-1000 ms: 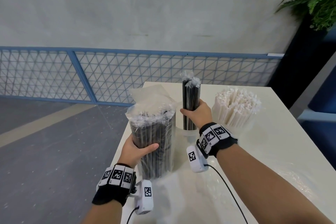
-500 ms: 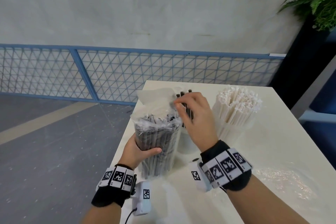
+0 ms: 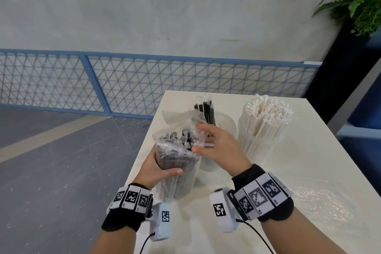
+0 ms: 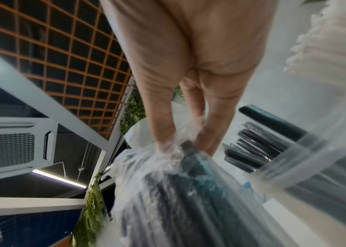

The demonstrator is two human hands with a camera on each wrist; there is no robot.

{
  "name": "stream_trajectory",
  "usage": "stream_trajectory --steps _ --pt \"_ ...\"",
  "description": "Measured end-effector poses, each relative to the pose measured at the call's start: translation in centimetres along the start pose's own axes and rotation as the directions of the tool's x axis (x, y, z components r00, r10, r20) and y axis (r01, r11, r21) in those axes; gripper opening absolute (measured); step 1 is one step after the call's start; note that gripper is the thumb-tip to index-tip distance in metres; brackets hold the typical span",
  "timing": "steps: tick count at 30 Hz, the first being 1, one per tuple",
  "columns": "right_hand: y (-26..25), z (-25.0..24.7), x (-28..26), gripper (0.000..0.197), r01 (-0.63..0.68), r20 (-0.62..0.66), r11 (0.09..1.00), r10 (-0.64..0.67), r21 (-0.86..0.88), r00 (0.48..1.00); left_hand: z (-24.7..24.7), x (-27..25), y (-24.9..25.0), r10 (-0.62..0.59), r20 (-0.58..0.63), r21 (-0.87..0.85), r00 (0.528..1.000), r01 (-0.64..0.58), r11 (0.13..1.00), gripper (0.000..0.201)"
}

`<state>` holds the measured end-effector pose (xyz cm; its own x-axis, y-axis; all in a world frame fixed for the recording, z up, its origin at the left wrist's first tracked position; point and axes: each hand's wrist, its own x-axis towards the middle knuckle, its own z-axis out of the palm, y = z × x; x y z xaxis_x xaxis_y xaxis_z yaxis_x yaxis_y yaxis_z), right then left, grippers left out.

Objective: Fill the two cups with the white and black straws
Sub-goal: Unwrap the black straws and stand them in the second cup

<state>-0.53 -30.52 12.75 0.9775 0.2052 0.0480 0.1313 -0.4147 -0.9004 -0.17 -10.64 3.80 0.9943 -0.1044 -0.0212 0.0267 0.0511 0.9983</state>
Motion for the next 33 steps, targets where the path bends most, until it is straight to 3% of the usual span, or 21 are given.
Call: stream_trajectory --steps 9,12,15,18,20,24,27,30,33 --pt "-0.2 -0.6 0.2 0.078 0.016 0.254 0.984 0.030 -0.177 0.967 0.6 0.1 0.5 0.001 -0.015 0.028 1.000 -0.001 1.000 0.085" --pt "-0.1 -0.6 0.4 0.082 0.023 0.288 0.977 0.041 -0.214 0.957 0.4 0.0 0.5 -0.029 0.010 0.021 1.000 0.029 0.999 0.095" --pt "0.4 -0.1 0.7 0.077 0.081 0.265 0.962 -0.010 -0.260 0.964 -0.1 -0.1 0.4 -0.060 0.028 0.020 0.998 0.059 0.998 0.096" --pt "1.0 0.8 0.6 0.062 0.146 0.187 0.954 -0.099 -0.263 0.977 -0.4 -0.2 0.3 -0.041 -0.017 0.047 0.999 0.042 0.998 0.064" --pt "1.6 1.6 0.4 0.055 0.187 0.100 0.940 -0.164 -0.285 0.981 -0.6 -0.1 0.0 -0.020 -0.068 0.071 0.997 0.025 0.997 0.056" --pt "2.4 2.5 0.4 0.045 0.305 -0.107 0.819 -0.402 -0.486 0.909 -0.7 0.2 -0.2 -0.008 -0.110 0.084 0.994 0.017 0.996 0.056" --pt "2.3 2.7 0.4 0.042 0.360 -0.101 0.742 -0.495 -0.565 0.863 -0.4 0.2 -0.1 -0.001 -0.118 0.088 0.993 0.012 0.996 0.056" --pt "2.3 2.7 0.4 0.044 0.377 -0.081 0.736 -0.502 -0.562 0.861 -0.3 0.2 0.1 -0.003 -0.124 0.102 0.992 0.015 0.995 0.057" --pt "1.7 3.0 0.2 0.052 0.362 -0.080 0.669 -0.534 -0.649 0.842 -0.3 0.3 0.1 -0.009 -0.122 0.121 0.992 0.024 0.992 0.057"
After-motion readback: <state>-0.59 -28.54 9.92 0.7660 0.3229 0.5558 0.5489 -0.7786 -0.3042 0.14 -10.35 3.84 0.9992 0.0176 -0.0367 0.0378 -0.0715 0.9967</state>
